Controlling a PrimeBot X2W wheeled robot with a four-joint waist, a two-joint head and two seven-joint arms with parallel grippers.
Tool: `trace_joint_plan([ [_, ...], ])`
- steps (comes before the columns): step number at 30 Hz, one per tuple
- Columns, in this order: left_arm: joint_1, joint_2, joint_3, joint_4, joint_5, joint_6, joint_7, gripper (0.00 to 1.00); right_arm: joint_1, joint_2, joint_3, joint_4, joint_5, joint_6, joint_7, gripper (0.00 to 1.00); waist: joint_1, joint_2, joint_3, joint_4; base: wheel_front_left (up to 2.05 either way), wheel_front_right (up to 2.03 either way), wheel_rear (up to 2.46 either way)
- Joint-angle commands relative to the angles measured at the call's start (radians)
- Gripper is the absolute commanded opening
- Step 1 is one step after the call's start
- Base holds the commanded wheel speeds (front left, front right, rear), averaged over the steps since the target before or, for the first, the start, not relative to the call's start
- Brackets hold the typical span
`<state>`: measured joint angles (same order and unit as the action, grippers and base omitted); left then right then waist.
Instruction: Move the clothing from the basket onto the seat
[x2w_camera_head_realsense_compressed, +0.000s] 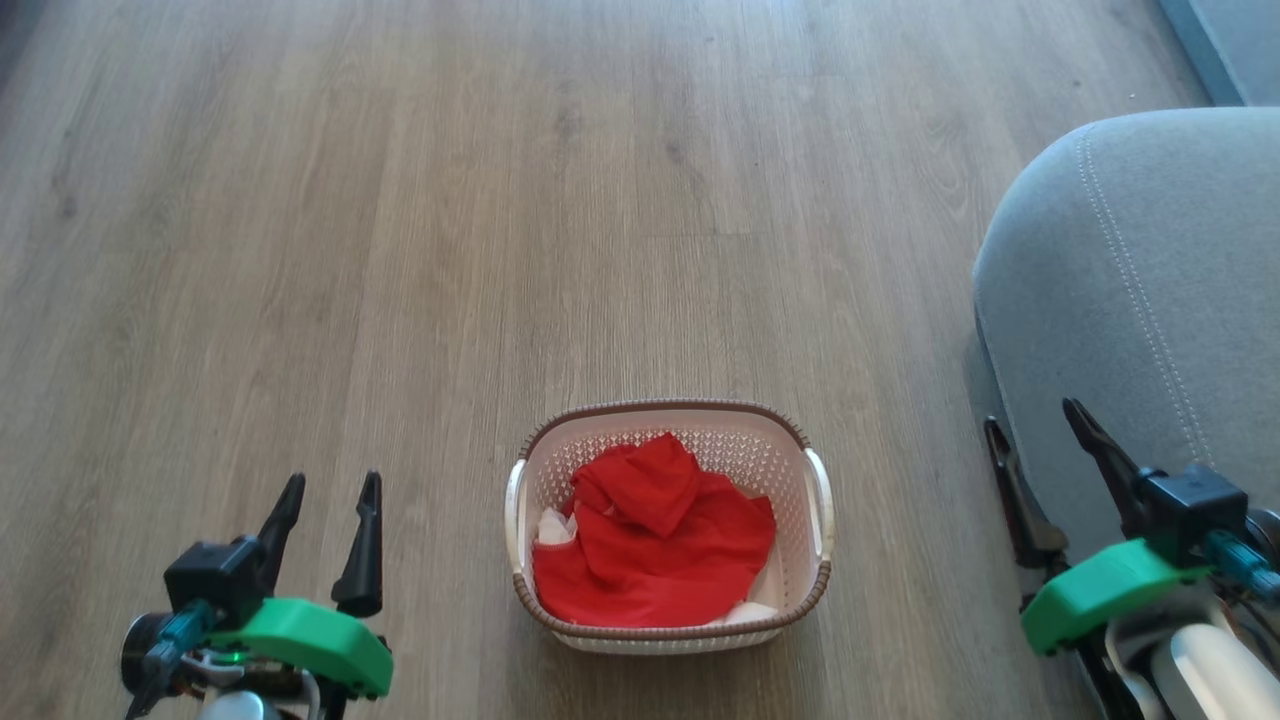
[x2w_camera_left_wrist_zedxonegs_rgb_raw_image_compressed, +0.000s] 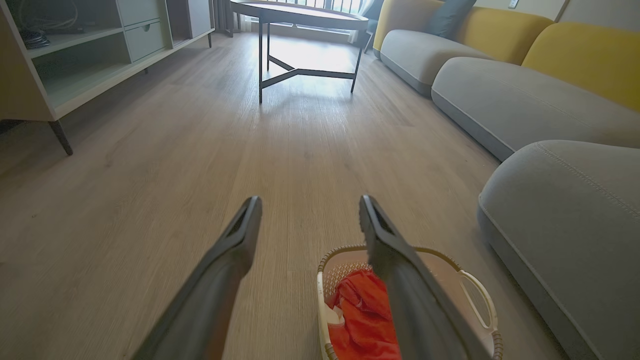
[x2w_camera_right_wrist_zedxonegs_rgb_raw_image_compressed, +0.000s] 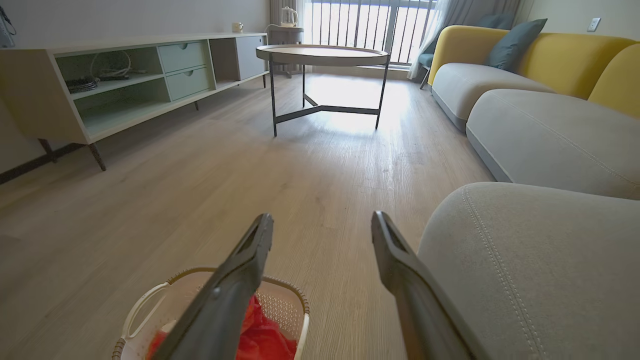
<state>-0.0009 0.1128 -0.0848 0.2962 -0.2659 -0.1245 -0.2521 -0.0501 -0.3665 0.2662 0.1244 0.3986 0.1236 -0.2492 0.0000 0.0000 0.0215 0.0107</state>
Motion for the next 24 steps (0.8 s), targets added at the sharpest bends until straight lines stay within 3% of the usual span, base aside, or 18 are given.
trace_joint_plan([
  [1, -0.036, 0.022, 0.037, -0.025, 0.003, -0.006, -0.01, 1.0, -0.001, -0.024, -0.001, -0.033, 0.009, 0.007, -0.013, 1.0, 0.0, 0.0, 0.0, -0.001, 0.0, 0.0, 0.0],
  [24, -0.038, 0.027, 0.066, -0.013, 0.004, -0.006, -0.01, 1.0, 0.046, -0.018, -0.065, -0.01, 0.016, 0.007, -0.013, 1.0, 0.0, 0.0, 0.011, -0.01, 0.0, 0.0, 0.0],
])
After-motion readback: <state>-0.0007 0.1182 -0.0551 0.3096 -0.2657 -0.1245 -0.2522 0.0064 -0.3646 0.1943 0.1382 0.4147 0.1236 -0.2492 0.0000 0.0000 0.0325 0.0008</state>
